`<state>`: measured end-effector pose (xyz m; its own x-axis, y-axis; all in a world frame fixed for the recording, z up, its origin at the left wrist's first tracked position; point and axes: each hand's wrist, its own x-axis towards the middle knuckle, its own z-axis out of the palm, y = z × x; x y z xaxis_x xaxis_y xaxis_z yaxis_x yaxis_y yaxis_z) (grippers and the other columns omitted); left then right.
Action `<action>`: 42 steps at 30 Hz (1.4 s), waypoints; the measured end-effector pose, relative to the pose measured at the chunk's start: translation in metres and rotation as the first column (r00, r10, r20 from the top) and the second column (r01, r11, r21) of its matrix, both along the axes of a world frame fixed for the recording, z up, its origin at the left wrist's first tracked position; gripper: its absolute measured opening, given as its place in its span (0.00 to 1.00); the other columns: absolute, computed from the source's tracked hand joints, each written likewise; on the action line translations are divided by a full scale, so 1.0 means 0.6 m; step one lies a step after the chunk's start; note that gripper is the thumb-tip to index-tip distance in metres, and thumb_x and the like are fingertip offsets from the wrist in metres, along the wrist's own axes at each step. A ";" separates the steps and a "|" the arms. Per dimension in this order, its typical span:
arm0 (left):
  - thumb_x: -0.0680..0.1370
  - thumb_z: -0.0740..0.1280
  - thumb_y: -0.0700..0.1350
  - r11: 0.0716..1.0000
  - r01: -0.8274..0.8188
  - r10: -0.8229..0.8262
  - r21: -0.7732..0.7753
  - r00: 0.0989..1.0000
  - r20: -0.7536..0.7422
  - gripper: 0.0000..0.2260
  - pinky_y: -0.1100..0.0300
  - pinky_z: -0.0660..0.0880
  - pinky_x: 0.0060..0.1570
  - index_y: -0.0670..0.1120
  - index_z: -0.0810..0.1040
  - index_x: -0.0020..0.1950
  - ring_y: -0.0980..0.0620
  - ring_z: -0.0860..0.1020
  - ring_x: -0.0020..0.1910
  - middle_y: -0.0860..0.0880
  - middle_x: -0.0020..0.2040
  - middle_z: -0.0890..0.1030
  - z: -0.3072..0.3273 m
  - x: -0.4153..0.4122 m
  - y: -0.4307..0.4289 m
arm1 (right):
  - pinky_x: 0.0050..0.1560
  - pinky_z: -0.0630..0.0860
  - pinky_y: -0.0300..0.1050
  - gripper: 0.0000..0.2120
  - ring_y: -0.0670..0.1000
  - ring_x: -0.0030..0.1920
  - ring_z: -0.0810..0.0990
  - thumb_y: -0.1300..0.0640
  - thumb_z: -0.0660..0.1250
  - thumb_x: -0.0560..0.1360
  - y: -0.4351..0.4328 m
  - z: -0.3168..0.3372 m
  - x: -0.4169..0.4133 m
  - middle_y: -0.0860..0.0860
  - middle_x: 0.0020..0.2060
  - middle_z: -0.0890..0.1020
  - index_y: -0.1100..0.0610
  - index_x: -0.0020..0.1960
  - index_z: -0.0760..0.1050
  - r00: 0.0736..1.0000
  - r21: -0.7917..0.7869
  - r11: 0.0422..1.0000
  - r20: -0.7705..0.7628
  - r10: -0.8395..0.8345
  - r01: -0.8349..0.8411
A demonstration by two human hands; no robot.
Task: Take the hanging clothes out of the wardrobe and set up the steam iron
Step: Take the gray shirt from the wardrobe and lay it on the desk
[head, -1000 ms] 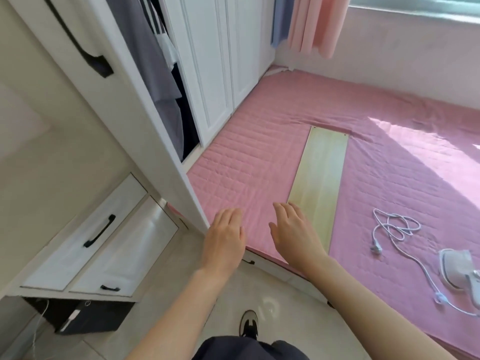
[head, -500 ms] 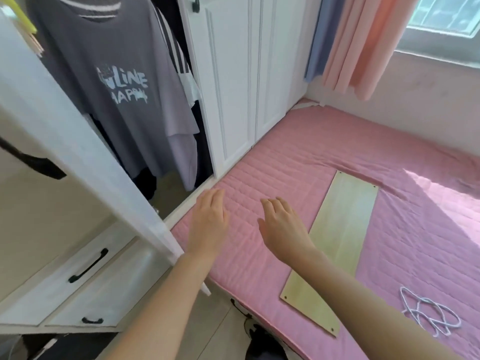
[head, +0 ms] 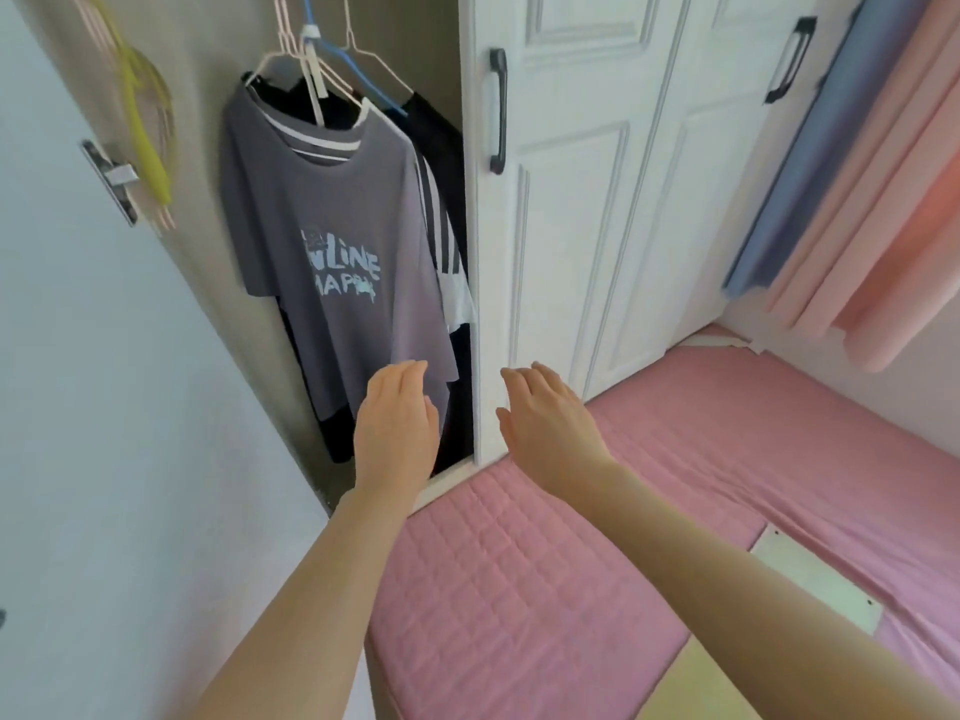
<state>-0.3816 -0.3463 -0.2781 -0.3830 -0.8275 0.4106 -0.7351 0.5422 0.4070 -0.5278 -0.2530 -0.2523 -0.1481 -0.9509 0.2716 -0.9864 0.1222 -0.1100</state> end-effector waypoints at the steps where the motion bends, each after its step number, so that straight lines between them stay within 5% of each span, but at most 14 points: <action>1: 0.79 0.62 0.40 1.000 -0.022 0.022 -0.014 1.000 0.001 0.17 0.51 0.74 0.61 0.43 0.72 0.68 0.48 0.70 0.66 0.46 0.65 0.75 0.011 -0.008 -0.020 | 0.67 0.66 0.50 0.19 0.61 0.66 0.70 0.57 0.59 0.80 -0.021 0.013 -0.009 0.59 0.60 0.76 0.65 0.67 0.68 1.000 -0.006 1.000 -0.012 0.022 -0.022; 5: 0.80 0.63 0.42 0.992 -0.091 0.090 -0.084 0.996 -0.009 0.17 0.55 0.72 0.62 0.45 0.71 0.69 0.48 0.70 0.67 0.47 0.67 0.74 0.059 -0.038 -0.089 | 0.60 0.71 0.47 0.14 0.59 0.59 0.73 0.59 0.60 0.79 -0.102 0.062 -0.042 0.57 0.55 0.78 0.65 0.62 0.72 0.994 -0.049 0.994 -0.063 0.092 -0.095; 10: 0.80 0.62 0.43 0.982 -0.101 0.103 -0.158 0.995 0.009 0.18 0.54 0.71 0.62 0.45 0.69 0.70 0.48 0.69 0.68 0.47 0.68 0.72 0.124 -0.072 -0.183 | 0.59 0.71 0.46 0.15 0.57 0.61 0.71 0.59 0.58 0.80 -0.207 0.120 -0.074 0.57 0.58 0.75 0.63 0.65 0.69 0.989 -0.086 0.986 -0.039 0.142 -0.145; 17: 0.80 0.61 0.44 0.950 -0.028 0.097 -0.309 0.973 0.211 0.22 0.51 0.72 0.61 0.46 0.63 0.74 0.45 0.65 0.71 0.46 0.73 0.65 0.207 -0.101 -0.316 | 0.51 0.73 0.43 0.13 0.56 0.55 0.74 0.60 0.56 0.81 -0.329 0.187 -0.103 0.57 0.54 0.75 0.63 0.63 0.70 0.976 -0.095 0.973 -0.087 0.201 -0.209; 20: 0.80 0.60 0.44 0.946 -0.001 0.100 -0.325 0.953 0.287 0.23 0.49 0.72 0.61 0.46 0.60 0.76 0.45 0.60 0.73 0.47 0.76 0.60 0.232 -0.107 -0.368 | 0.44 0.67 0.40 0.13 0.56 0.52 0.75 0.61 0.57 0.80 -0.374 0.211 -0.107 0.57 0.53 0.76 0.63 0.63 0.68 0.975 -0.125 0.968 -0.016 0.220 -0.220; 28: 0.80 0.59 0.48 0.925 0.064 0.077 -0.374 0.934 0.350 0.23 0.46 0.71 0.63 0.48 0.61 0.75 0.43 0.60 0.72 0.48 0.76 0.58 0.255 -0.123 -0.440 | 0.46 0.70 0.39 0.15 0.55 0.53 0.76 0.63 0.57 0.80 -0.459 0.243 -0.106 0.59 0.57 0.76 0.64 0.67 0.66 0.963 -0.155 0.959 0.093 0.254 -0.238; 38: 0.79 0.62 0.44 0.863 -0.040 0.068 -0.504 0.997 0.038 0.08 0.51 0.76 0.45 0.40 0.77 0.48 0.45 0.75 0.56 0.46 0.70 0.69 0.264 -0.102 -0.454 | 0.33 0.69 0.41 0.17 0.52 0.38 0.77 0.61 0.59 0.80 -0.527 0.240 -0.092 0.57 0.46 0.79 0.63 0.68 0.64 0.965 -0.168 0.967 0.147 0.217 -0.192; 40: 0.76 0.65 0.40 0.879 -0.126 0.122 -0.460 0.992 -0.039 0.04 0.52 0.75 0.43 0.40 0.76 0.47 0.42 0.75 0.56 0.45 0.69 0.69 0.279 -0.091 -0.465 | 0.31 0.68 0.40 0.17 0.51 0.36 0.75 0.60 0.59 0.80 -0.540 0.243 -0.087 0.56 0.45 0.79 0.62 0.68 0.64 0.968 -0.181 0.967 0.143 0.206 -0.179; 42: 0.72 0.68 0.37 0.903 -0.169 0.132 -0.396 0.984 -0.118 0.11 0.54 0.72 0.43 0.40 0.73 0.53 0.42 0.74 0.55 0.44 0.67 0.68 0.291 -0.083 -0.477 | 0.27 0.66 0.39 0.17 0.49 0.33 0.74 0.58 0.60 0.80 -0.554 0.246 -0.082 0.54 0.41 0.77 0.62 0.67 0.64 0.972 -0.194 0.968 0.144 0.187 -0.158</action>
<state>-0.4313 -0.6325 -0.1032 -0.2148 -0.6295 0.7468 -0.7931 0.5587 0.2428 -0.5771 -0.5854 -0.1048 -0.0413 -0.9033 0.4269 -0.9586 -0.0847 -0.2720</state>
